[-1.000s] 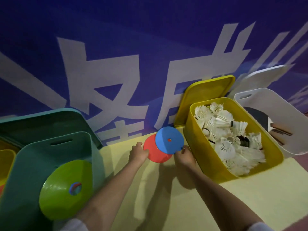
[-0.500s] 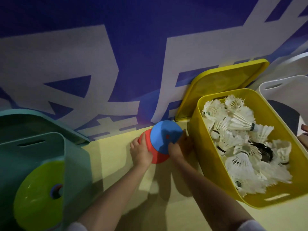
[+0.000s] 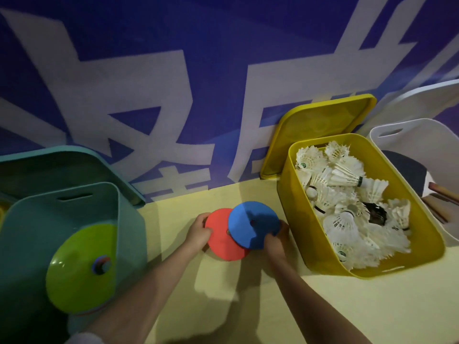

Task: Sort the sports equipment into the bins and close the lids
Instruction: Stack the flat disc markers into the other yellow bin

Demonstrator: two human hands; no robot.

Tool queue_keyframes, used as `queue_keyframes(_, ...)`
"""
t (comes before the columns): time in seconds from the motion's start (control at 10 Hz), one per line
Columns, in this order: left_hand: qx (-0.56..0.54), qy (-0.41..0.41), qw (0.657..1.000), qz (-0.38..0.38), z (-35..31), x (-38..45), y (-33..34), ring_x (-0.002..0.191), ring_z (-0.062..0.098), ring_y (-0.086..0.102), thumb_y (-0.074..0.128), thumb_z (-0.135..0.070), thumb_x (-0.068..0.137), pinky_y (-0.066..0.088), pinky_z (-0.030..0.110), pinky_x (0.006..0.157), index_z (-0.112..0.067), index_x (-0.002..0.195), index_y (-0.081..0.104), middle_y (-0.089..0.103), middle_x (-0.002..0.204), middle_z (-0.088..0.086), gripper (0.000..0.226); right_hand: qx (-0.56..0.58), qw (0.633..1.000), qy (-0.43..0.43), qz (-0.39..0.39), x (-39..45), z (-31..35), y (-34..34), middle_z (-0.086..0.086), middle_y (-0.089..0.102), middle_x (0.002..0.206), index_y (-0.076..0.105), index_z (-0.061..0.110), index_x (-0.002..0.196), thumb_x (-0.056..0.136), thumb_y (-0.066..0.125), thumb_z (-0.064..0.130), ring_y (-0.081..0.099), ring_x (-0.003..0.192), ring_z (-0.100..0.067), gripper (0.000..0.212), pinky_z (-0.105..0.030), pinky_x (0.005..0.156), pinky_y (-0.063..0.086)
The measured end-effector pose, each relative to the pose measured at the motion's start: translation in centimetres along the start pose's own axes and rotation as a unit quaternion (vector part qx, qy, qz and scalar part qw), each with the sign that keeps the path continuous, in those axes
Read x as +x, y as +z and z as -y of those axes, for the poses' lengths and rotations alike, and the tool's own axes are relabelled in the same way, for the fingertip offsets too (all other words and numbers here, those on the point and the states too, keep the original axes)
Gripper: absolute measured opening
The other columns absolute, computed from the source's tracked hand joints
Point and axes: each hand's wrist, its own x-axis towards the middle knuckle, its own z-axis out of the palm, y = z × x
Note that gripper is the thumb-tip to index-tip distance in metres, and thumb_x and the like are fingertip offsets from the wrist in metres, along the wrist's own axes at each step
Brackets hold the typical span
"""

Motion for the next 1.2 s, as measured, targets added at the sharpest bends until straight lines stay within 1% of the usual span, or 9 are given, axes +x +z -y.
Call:
queue_keyframes(0.1,-0.023,0.032,0.999,-0.028,-0.6,-2.5,-1.7,0.106,0.025,0.056,0.036,0.013,0.078,0.043,0.029,0.08,-0.016,0.123,0.054,0.059,0.113,0.003,0.056,0.261,0.963,0.055,0.032,-3.2,0.4,-2.6,-0.01,0.053,0.126,0.038,0.012,0.14,0.094,0.04,0.002,0.052,0.117,-0.029,0.047,-0.037,0.097,0.047)
queue_keyframes(0.2,-0.054,0.09,0.992,-0.071,-1.6,-5.3,-3.0,0.103,0.023,0.055,0.034,0.009,0.084,0.044,0.03,0.078,-0.021,0.123,0.056,0.058,0.118,0.002,0.054,0.327,0.945,0.003,0.015,-6.3,0.1,-3.6,-0.009,0.053,0.131,0.045,0.016,0.136,0.089,0.041,0.001,0.05,0.123,-0.03,0.049,-0.047,0.101,0.044)
queue_keyframes(0.3,-0.089,0.146,0.981,-0.094,-3.0,-7.8,-4.9,0.103,0.02,0.055,0.036,0.004,0.089,0.046,0.032,0.081,-0.026,0.121,0.056,0.056,0.119,-0.002,0.048,0.378,0.926,-0.018,0.011,-9.5,1.3,-4.8,-0.009,0.053,0.13,0.046,0.016,0.134,0.083,0.046,0.012,0.052,0.117,-0.026,0.051,-0.047,0.098,0.046)
queue_keyframes(0.4,-0.107,0.211,0.964,-0.123,-4.3,-9.9,-8.4,0.105,0.018,0.055,0.041,-0.001,0.092,0.046,0.034,0.09,-0.029,0.118,0.056,0.057,0.118,-0.003,0.041,0.41,0.912,-0.022,-0.01,-12.3,3.3,-5.5,-0.01,0.053,0.132,0.048,0.014,0.132,0.09,0.043,0.005,0.052,0.12,-0.027,0.044,-0.049,0.1,0.046)
queue_keyframes(0.5,-0.141,0.251,0.946,-0.146,-5.1,-12.2,-13.0,0.103,0.015,0.054,0.042,0.0,0.092,0.044,0.026,0.084,-0.02,0.121,0.057,0.058,0.117,-0.002,0.038,0.439,0.897,-0.046,-0.014,-15.6,5.9,-5.5,-0.005,0.053,0.129,0.049,0.014,0.133,0.093,0.039,0.003,0.05,0.119,-0.022,0.043,-0.039,0.098,0.045)
queue_keyframes(0.6,-0.187,0.272,0.926,-0.182,-5.1,-14.3,-18.6,0.1,0.012,0.055,0.042,0.003,0.09,0.042,0.019,0.079,-0.016,0.118,0.059,0.06,0.114,0.0,0.038,0.464,0.883,-0.075,-0.015,-19.3,8.5,-4.6,-0.002,0.054,0.125,0.051,0.018,0.128,0.092,0.04,0.003,0.051,0.116,-0.02,0.041,-0.04,0.099,0.045)
queue_keyframes(0.7,-0.211,0.266,0.916,-0.213,-3.6,-15.7,-24.3,0.102,0.014,0.054,0.043,0.003,0.089,0.041,0.025,0.085,-0.014,0.119,0.06,0.06,0.114,0.001,0.038,0.485,0.869,-0.099,-0.005,-23.2,11.1,-2.7,-0.003,0.057,0.124,0.054,0.024,0.118,0.09,0.042,0.004,0.054,0.114,-0.023,0.037,-0.045,0.098,0.047)
queue_keyframes(1.0,-0.281,0.216,0.885,-0.303,6.5,-19.5,-39.7,0.1,0.019,0.054,0.043,0.004,0.09,0.043,0.029,0.082,-0.01,0.121,0.058,0.058,0.111,0.006,0.037,0.501,0.853,-0.136,0.054,-34.3,16.2,6.2,-0.002,0.06,0.117,0.055,0.02,0.118,0.094,0.043,0.005,0.058,0.105,-0.018,0.031,-0.03,0.081,0.051)
queue_keyframes(1.2,-0.292,0.175,0.872,-0.352,11.6,-20.3,-47.2,0.098,0.02,0.052,0.04,0.003,0.091,0.04,0.029,0.079,-0.006,0.125,0.055,0.056,0.114,0.01,0.039,0.47,0.869,-0.135,0.068,-38.6,18.6,11.9,-0.004,0.055,0.124,0.049,0.015,0.133,0.095,0.04,0.004,0.051,0.11,-0.019,0.04,-0.033,0.087,0.045)
